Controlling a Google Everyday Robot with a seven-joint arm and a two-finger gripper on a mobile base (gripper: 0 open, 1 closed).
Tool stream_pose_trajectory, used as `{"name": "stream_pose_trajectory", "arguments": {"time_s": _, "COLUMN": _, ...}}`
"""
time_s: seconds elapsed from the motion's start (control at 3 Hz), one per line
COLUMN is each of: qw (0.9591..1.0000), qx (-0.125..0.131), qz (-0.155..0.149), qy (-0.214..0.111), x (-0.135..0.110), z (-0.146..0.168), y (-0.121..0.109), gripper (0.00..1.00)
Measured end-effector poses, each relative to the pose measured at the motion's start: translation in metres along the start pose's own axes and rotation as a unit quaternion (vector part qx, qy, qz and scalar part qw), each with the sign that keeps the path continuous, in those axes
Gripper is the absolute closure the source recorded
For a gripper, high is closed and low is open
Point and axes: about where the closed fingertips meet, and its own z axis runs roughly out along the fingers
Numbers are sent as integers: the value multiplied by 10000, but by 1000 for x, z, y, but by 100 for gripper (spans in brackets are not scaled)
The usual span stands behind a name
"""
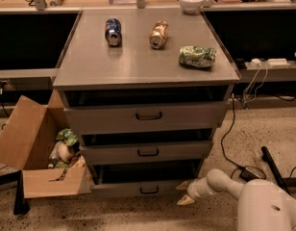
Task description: Close bottom drawer
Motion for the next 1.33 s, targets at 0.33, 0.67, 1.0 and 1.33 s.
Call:
{"name": "stream_pose_trajectory", "arguments": {"time_s": 0.33, "qw": 10000, "qx": 0, "qz": 0, "qy": 0, "x": 0, "z": 0, "y": 0, "gripper": 0}}
{"name": "stream_pose_trajectory", "arguments": {"time_s": 0.67, "qw": 10000, "qx": -1, "qz": 0, "qy": -1, "x": 0, "z": 0, "y": 0, "gripper": 0}}
{"name": "stream_pose_trajectory", "arguments": {"time_s": 1.0, "qw": 9999, "qx": 105, "qz": -82, "qy": -78, "x": -1, "z": -1, "y": -7, "gripper": 19}}
{"name": "stream_pose_trajectory", "arguments": {"time_s": 1.33, "qw": 9995, "qx": 266, "qz": -129, "qy": -126, "x": 0, "z": -5, "y": -23, "gripper": 41}}
